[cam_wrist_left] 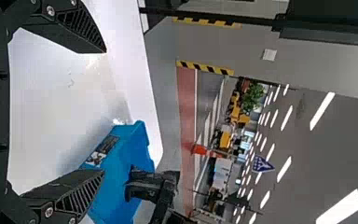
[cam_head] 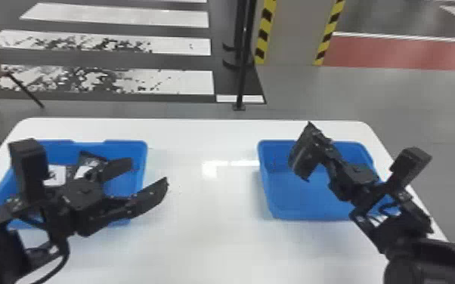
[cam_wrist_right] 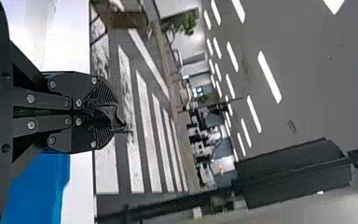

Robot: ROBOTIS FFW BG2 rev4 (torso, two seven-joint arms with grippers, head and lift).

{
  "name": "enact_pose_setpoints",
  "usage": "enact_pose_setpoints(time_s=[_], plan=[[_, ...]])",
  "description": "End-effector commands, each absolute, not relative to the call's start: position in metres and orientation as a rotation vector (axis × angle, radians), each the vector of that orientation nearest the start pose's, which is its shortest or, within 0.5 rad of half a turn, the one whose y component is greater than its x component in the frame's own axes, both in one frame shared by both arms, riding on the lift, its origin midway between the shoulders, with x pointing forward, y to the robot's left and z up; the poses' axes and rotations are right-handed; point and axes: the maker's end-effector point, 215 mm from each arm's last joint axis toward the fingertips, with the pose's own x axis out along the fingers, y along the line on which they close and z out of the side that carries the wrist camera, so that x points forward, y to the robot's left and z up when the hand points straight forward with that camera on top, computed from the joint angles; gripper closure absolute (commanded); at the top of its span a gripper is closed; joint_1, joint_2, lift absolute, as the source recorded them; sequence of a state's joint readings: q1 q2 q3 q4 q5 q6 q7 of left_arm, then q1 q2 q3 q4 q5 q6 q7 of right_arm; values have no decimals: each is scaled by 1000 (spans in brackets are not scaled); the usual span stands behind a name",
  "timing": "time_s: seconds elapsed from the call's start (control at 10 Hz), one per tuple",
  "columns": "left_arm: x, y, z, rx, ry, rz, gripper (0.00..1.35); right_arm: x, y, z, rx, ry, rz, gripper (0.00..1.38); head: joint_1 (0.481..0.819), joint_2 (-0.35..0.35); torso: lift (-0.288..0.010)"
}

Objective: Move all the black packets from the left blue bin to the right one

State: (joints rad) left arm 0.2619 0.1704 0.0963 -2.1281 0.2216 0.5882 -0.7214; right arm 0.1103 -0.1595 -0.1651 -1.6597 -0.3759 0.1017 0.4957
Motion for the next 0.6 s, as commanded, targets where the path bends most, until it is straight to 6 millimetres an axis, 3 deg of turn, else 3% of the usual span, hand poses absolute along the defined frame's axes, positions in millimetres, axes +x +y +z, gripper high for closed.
enact_pose_setpoints(time_s=[0.0, 0.1, 0.2, 0.3, 0.4, 0.5], plan=[[452, 160, -324, -130, 260, -698, 131, 555, -320, -362, 161, 64, 249, 1259, 695, -127, -140], [452, 168, -323, -126, 255, -681, 133, 554, -330, -372, 180, 81, 229, 983, 695, -155, -140], [453, 180, -322, -124, 249, -655, 128, 551, -329, -382, 207, 107, 229, 611, 695, -172, -140], [454, 191, -321, -121, 243, -627, 128, 545, -327, -392, 207, 126, 228, 344, 695, -168, -140], [457, 202, -318, -114, 231, -602, 131, 537, -325, -399, 195, 137, 227, 171, 695, -163, -140], [459, 212, -313, -108, 211, -573, 133, 525, -322, -394, 160, 108, 227, 104, 695, -148, -140]])
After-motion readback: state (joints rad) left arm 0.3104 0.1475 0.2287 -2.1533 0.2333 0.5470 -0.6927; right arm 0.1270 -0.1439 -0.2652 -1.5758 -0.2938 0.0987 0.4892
